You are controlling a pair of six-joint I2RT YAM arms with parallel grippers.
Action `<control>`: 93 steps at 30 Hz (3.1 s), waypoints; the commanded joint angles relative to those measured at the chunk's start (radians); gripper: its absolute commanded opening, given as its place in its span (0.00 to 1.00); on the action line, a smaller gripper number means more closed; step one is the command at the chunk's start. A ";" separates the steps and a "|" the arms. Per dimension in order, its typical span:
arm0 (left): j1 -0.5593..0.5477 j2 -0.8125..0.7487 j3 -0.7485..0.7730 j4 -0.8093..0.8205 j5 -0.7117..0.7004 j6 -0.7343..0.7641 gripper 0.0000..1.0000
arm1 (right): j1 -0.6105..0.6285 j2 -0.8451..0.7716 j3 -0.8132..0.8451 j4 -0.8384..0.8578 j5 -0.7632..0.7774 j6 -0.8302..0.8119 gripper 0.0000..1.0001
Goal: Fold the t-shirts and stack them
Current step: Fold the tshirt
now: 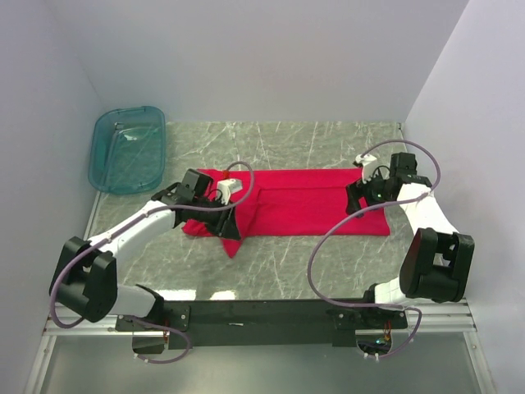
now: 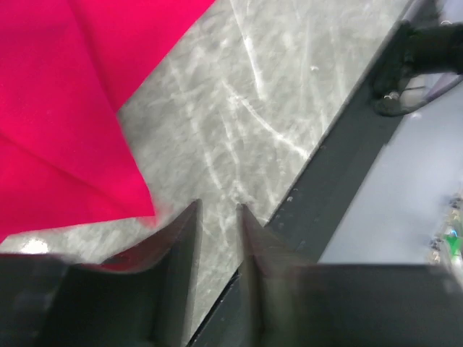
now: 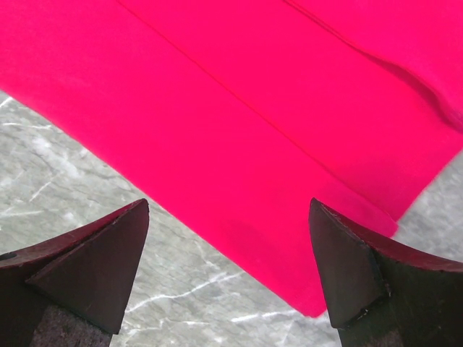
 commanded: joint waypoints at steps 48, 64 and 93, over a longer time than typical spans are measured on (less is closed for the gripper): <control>-0.004 0.287 0.075 0.221 -0.365 -0.271 0.18 | 0.075 -0.085 -0.050 0.055 0.014 0.056 0.99; -0.007 0.288 0.301 0.097 -0.398 -0.067 0.01 | 0.069 -0.092 -0.050 0.057 0.011 0.053 0.99; -0.304 0.408 0.335 0.127 -0.255 -0.020 0.37 | 0.069 -0.075 -0.050 0.062 0.023 0.051 1.00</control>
